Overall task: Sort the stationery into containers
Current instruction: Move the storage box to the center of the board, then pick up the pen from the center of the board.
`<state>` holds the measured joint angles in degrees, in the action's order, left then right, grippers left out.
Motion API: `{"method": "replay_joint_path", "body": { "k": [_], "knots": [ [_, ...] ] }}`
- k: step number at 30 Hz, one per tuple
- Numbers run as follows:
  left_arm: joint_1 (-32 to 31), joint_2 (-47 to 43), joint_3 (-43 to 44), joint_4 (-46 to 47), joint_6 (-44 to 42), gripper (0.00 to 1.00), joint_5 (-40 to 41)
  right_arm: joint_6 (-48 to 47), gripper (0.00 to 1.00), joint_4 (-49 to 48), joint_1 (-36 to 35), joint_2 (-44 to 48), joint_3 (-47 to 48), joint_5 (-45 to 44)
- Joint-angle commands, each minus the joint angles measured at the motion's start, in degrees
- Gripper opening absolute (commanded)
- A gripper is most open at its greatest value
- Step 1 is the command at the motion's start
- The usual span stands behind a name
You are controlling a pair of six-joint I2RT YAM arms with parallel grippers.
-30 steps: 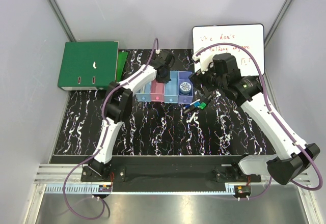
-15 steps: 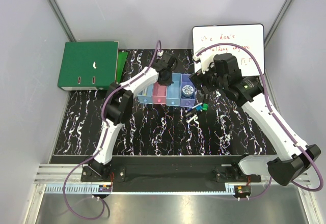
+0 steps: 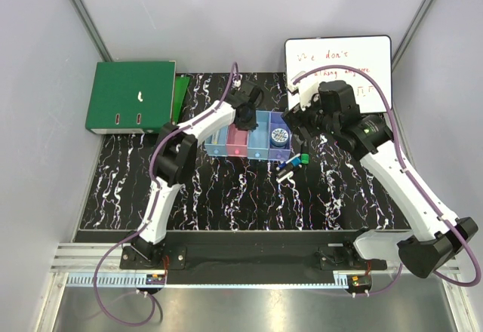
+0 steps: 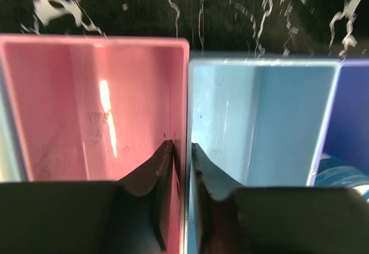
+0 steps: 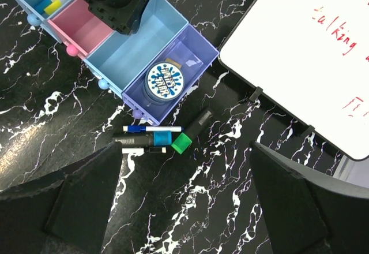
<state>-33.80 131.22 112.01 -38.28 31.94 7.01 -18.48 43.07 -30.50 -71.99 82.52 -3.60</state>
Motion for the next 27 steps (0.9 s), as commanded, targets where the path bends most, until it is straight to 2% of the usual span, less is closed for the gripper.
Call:
{"method": "replay_joint_path", "body": {
  "k": [1, 7, 13, 15, 20, 27],
  "knots": [
    [-0.39, 0.53, 1.37, -3.29, 1.37, 0.28, -5.42, 0.55, 1.0, -1.41, -0.35, 1.5, -1.3, -1.15],
    [0.4, -0.17, 4.36, -3.03, -2.06, 0.42, -8.67, 6.61, 1.0, -1.67, 1.06, 1.41, -5.7, -4.75],
    [1.81, -1.49, 5.77, -2.59, -3.91, 0.49, -11.22, 12.85, 1.0, -1.59, 2.29, -0.61, -8.16, -8.88],
    [2.34, -2.46, 6.12, -1.97, -4.7, 0.56, -12.97, 14.77, 1.0, -1.67, 3.77, -2.79, -8.25, -9.59],
    [3.3, -5.7, 5.16, 0.31, -7.59, 0.71, -15.88, 19.61, 1.0, -1.23, 8.43, -8.07, -7.99, -6.96],
    [4.62, -11.5, 1.2, 2.25, -15.41, 0.85, -22.55, 25.42, 0.98, -0.53, 16.52, -19.41, -4.83, 3.14]
  ]
}}
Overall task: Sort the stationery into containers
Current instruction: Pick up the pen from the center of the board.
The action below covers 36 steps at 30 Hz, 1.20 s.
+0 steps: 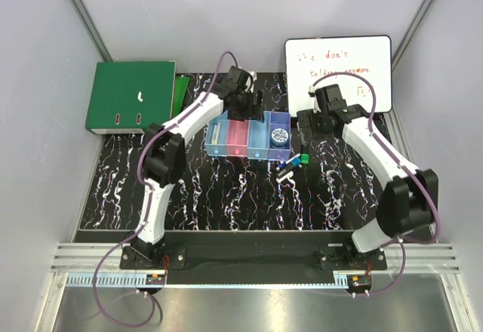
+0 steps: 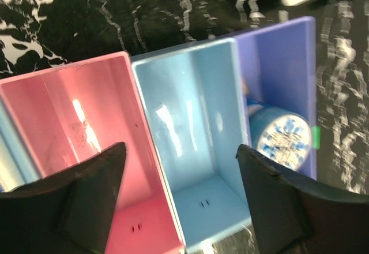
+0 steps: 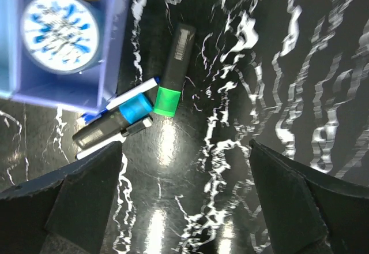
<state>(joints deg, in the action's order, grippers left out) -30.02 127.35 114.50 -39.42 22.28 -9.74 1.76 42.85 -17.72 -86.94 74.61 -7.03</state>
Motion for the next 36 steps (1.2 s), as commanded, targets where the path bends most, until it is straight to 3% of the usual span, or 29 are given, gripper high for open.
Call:
{"method": "replay_joint_path", "body": {
  "k": [1, 7, 14, 25, 33, 36],
  "knots": [
    [1.01, -8.51, -2.95, 3.56, -7.67, 0.85, -6.43, 5.53, 0.97, 0.12, 4.44, -5.69, 3.61, 6.85],
    [2.68, -15.72, -9.19, 5.23, -14.18, 0.86, -10.21, 6.68, 0.95, -0.31, 6.11, -14.74, 7.91, 10.89],
    [5.75, -20.21, -9.73, 3.21, -18.59, 0.86, -9.95, 7.64, 0.92, -0.4, 6.29, -23.0, 10.73, 9.94],
    [8.92, -26.27, -17.63, 1.45, -24.13, 0.86, -6.7, 7.38, 0.86, -1.45, 7.08, -29.16, 11.44, 5.45],
    [11.03, -27.33, -18.0, 0.66, -26.41, 0.86, -5.91, 7.38, 0.81, -1.98, 6.82, -31.45, 11.35, 4.21],
    [11.74, -27.16, -17.73, 0.4, -26.59, 0.86, -6.17, 7.38, 0.72, -2.51, 6.29, -32.33, 11.52, 4.13]
  ]
}}
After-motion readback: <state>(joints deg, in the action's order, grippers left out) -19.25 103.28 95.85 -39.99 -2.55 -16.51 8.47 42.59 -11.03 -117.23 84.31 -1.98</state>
